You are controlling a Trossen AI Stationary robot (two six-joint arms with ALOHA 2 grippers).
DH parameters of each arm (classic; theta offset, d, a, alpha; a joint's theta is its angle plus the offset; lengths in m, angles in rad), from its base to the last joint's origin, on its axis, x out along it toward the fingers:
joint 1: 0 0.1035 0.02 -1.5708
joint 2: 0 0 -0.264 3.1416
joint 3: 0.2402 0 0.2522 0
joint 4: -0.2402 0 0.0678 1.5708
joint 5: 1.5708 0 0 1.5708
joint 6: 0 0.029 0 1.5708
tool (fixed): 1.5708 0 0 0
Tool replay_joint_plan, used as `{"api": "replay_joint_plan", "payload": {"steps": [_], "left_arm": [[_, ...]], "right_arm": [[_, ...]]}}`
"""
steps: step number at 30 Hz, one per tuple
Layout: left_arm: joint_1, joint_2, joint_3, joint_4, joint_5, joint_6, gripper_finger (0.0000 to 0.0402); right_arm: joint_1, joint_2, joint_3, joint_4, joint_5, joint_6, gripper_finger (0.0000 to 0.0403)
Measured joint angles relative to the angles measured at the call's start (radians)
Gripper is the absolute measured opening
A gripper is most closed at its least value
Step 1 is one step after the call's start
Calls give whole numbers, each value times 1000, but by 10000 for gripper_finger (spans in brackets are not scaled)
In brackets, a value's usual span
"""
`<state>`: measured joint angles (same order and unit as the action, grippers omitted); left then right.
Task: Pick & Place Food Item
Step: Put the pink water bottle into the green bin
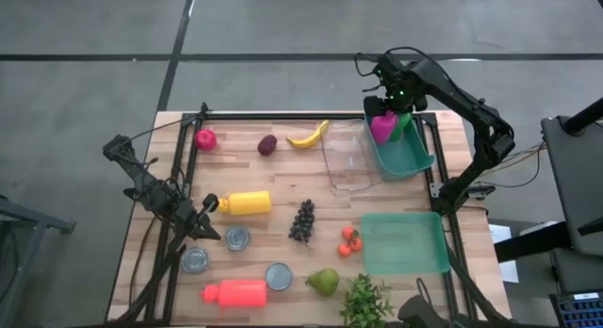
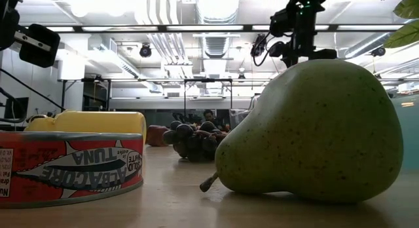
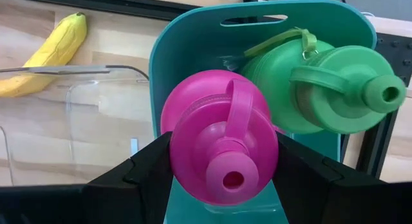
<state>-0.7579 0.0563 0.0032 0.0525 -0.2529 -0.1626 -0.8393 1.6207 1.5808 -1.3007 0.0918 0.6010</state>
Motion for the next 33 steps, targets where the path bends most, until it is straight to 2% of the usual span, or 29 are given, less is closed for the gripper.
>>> {"api": "replay_joint_plan", "payload": {"steps": [12,19,33], "left_arm": [[0,0,0,0,0,0,0],[0,0,0,0,0,0,0],[0,0,0,0,0,0,0]], "right_arm": [[0,0,-41,15,-11,-20,215],[-7,0,-97,85,-11,-21,215],[-17,-6,-113,89,-18,-26,215]]}}
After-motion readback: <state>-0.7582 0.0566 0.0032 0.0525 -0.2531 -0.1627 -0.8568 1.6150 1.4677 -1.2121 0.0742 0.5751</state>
